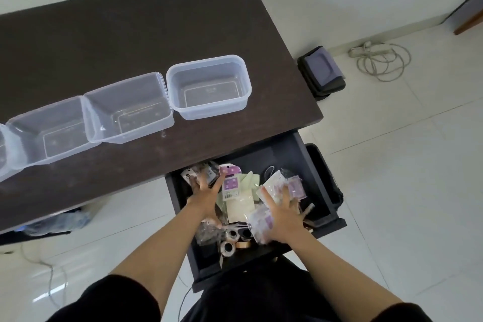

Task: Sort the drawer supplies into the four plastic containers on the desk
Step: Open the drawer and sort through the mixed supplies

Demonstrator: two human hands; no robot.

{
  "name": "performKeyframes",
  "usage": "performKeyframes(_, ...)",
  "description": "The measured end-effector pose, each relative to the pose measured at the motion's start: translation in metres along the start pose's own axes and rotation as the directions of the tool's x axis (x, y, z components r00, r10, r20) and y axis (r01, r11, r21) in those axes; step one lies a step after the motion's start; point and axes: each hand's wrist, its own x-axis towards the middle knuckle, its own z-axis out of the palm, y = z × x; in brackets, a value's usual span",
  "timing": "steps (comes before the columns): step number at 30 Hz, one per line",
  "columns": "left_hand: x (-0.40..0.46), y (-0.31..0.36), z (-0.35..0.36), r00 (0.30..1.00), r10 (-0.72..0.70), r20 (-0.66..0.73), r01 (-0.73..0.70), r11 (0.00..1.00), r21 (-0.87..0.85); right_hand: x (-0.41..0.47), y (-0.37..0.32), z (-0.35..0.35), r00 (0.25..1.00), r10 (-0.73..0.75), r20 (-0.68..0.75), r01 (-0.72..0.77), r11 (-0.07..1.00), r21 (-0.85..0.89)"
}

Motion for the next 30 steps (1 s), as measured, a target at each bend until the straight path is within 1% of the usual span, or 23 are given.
performKeyframes(3, 0.006, 0.001, 0.01, 0.998, 0.014, -0.054, -0.008, 0.994, 0.109, 0.005, -0.001, -0.003, 1.0, -0.024, 0.016, 0.024, 0.999, 0.042)
performKeyframes(5, 0.005, -0.001, 0.015, 0.996, 0.022, -0.082, -0.01, 0.99, 0.143, 0.007, 0.0, -0.006, 0.999, -0.05, -0.006, 0.05, 0.997, 0.059)
performKeyframes(8, 0.002, -0.005, 0.017, 0.994, 0.037, -0.102, -0.023, 0.99, 0.139, 0.01, 0.004, -0.013, 0.992, -0.106, -0.07, 0.109, 0.993, 0.048)
performKeyframes(13, -0.007, -0.01, 0.022, 0.983, 0.05, -0.175, -0.031, 0.994, 0.106, 0.019, 0.011, -0.017, 0.99, -0.123, -0.073, 0.131, 0.984, 0.118)
performKeyframes(15, -0.009, -0.011, 0.025, 0.979, 0.049, -0.196, -0.04, 0.998, 0.051, 0.019, 0.012, -0.018, 0.988, -0.12, -0.095, 0.136, 0.975, 0.177)
performKeyframes(17, -0.009, -0.012, 0.026, 0.976, 0.037, -0.214, -0.046, 0.998, -0.041, 0.017, 0.013, -0.02, 0.985, -0.115, -0.127, 0.141, 0.965, 0.223)
performKeyframes(19, -0.011, -0.011, 0.026, 0.972, 0.02, -0.236, -0.048, 0.992, -0.113, 0.013, 0.014, -0.023, 0.977, -0.123, -0.172, 0.161, 0.96, 0.227)
performKeyframes(23, -0.02, -0.008, 0.024, 0.943, 0.0, -0.332, -0.073, 0.976, -0.207, 0.006, 0.017, -0.029, 0.952, -0.141, -0.273, 0.198, 0.961, 0.195)
performKeyframes(27, -0.034, -0.005, 0.022, 0.91, -0.023, -0.415, -0.092, 0.963, -0.254, -0.005, 0.018, -0.033, 0.908, -0.095, -0.408, 0.215, 0.942, 0.259)
performKeyframes(30, -0.045, -0.006, 0.022, 0.881, -0.053, -0.47, -0.115, 0.94, -0.322, -0.017, 0.016, -0.036, 0.866, -0.077, -0.493, 0.251, 0.921, 0.298)
